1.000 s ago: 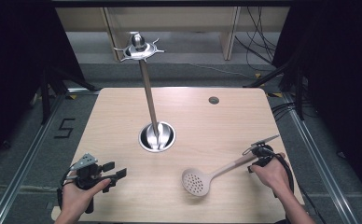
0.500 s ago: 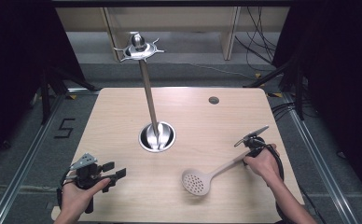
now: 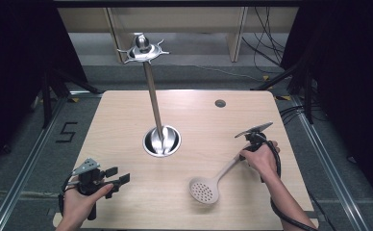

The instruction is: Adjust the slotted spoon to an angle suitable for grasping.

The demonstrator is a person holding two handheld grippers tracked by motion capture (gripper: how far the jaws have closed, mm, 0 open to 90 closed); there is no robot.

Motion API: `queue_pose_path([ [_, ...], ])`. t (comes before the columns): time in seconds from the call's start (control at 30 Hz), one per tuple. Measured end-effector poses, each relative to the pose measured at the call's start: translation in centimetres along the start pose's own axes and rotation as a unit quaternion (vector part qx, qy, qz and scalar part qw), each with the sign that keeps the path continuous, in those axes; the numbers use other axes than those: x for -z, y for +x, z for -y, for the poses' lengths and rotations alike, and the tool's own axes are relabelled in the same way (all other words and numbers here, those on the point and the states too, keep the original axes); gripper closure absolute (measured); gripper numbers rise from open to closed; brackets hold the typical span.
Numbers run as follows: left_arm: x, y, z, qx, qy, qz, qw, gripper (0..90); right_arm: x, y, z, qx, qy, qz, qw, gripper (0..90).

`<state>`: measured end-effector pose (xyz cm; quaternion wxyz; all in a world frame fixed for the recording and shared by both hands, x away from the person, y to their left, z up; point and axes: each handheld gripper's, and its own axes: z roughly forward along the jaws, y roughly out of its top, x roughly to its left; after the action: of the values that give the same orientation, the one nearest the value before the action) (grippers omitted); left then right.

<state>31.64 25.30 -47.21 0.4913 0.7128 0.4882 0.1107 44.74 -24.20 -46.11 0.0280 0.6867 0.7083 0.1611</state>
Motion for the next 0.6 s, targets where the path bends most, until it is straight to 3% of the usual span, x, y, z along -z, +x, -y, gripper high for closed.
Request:
queue_pose_path([
  [0.07, -0.1, -0.1, 0.0, 0.0, -0.008, 0.003, 1.0, 33.1, 0.3, 0.0, 0.0, -0.031, -0.015, -0.012, 0.9994, 49.6],
  [0.1, -0.1, -0.1, 0.0, 0.0, -0.008, 0.003, 1.0, 33.2, 0.3, 0.0, 0.0, -0.031, -0.015, -0.012, 0.9994, 49.6],
  [0.13, -0.1, 0.0, 0.0, -0.007, -0.002, 0.003, 1.0, 33.2, 0.3, 0.3, -0.1, -0.048, -0.014, -0.013, 0.9987, 47.2],
  [0.2, 0.0, 0.0, 0.0, -0.006, 0.001, 0.003, 1.0, 33.2, -0.1, 0.7, -0.2, -0.044, -0.006, -0.012, 0.9989, 43.7],
  [0.27, 0.0, 0.0, 0.0, -0.004, 0.001, 0.005, 1.0, 33.2, -0.6, 1.8, -0.5, -0.063, 0.009, -0.016, 0.9978, 41.2],
  [0.37, -0.1, -0.1, 0.0, 0.0, -0.01, 0.003, 0.9999, 33.2, -0.7, 2.1, -0.6, -0.06, 0.012, -0.008, 0.9981, 39.9],
  [0.6, -0.1, 0.1, 0.0, -0.002, 0.002, 0.004, 1.0, 33.2, -1.4, 2.4, -1.0, -0.051, 0.043, 0.014, 0.9977, 39.5],
])
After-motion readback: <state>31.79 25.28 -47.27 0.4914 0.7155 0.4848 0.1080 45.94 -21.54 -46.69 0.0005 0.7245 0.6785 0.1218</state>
